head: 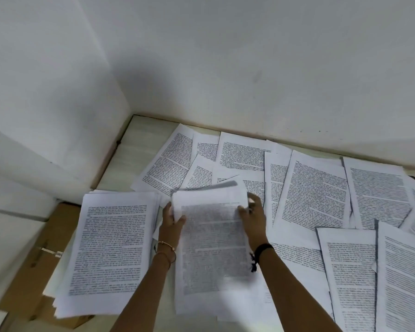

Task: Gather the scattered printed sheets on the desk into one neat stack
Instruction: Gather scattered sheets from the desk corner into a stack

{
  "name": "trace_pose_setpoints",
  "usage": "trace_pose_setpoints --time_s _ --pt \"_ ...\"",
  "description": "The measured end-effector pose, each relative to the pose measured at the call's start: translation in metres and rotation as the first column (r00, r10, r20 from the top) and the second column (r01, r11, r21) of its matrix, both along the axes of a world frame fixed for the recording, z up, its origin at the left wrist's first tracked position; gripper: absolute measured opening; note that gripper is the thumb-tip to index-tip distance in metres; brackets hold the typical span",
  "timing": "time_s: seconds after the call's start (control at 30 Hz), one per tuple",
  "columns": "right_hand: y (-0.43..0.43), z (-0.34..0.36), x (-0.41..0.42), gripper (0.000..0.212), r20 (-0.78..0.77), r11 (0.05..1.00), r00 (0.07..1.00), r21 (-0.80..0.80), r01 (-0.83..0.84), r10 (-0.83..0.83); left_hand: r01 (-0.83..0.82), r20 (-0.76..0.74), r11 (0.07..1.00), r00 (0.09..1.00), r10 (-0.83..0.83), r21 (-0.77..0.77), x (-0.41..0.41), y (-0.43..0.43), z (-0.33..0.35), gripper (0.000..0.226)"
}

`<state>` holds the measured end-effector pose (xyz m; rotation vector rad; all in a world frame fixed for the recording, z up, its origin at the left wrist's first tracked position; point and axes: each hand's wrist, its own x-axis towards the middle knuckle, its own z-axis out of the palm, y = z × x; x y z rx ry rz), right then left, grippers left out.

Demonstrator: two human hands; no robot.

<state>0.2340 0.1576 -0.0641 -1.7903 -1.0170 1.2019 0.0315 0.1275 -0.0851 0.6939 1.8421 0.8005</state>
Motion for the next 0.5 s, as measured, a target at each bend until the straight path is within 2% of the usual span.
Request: trace_pose_setpoints --time_s 0.07,0.13,0.2,0.27,0.33,0.4,0.47,0.5 --pt "0.017 0.007 0.005 0.036 -0.081 0.982 0.98 0.052 0.184 -0.179 0.021 0.033 0.998 0.999 -0.019 -0.066 -0.007 -0.003 -0.005 0.045" --pt "0.029 0.009 0.01 0.035 -0.157 0.975 0.963 0.015 0.222 -0.217 0.158 -0.001 0.979 0.987 -0.16 -0.131 -0.011 -0.009 -0.009 0.034" --pt "0.027 0.003 0.016 0.031 -0.099 0.99 0.988 -0.097 0.107 -0.117 0.149 -0.015 0.98 0.988 -0.152 -0.132 -0.009 -0.015 -0.013 0.033" --pt "0.007 -0.003 0.018 0.032 -0.012 0.972 0.998 -0.229 -0.057 0.056 0.058 -0.003 0.991 0.998 -0.059 -0.119 -0.005 -0.019 -0.017 0.035" --pt "-0.018 -0.008 0.018 0.037 0.04 0.932 0.972 -0.296 -0.208 0.23 -0.052 0.025 0.991 0.998 0.056 -0.122 0.0 -0.02 -0.023 0.036" --pt "-0.037 -0.01 0.019 0.046 0.052 0.939 0.972 -0.275 -0.208 0.23 -0.139 0.076 0.982 0.986 0.149 -0.126 0.008 -0.025 -0.026 0.032" --pt "-0.05 -0.013 0.02 0.042 0.099 0.96 0.984 -0.252 -0.119 0.148 -0.186 0.135 0.975 0.97 0.202 -0.117 0.015 -0.031 -0.022 0.024" --pt "-0.055 -0.013 0.019 0.041 0.132 0.959 0.978 -0.256 -0.122 0.16 -0.186 0.151 0.976 0.968 0.202 -0.111 0.018 -0.034 -0.02 0.022"
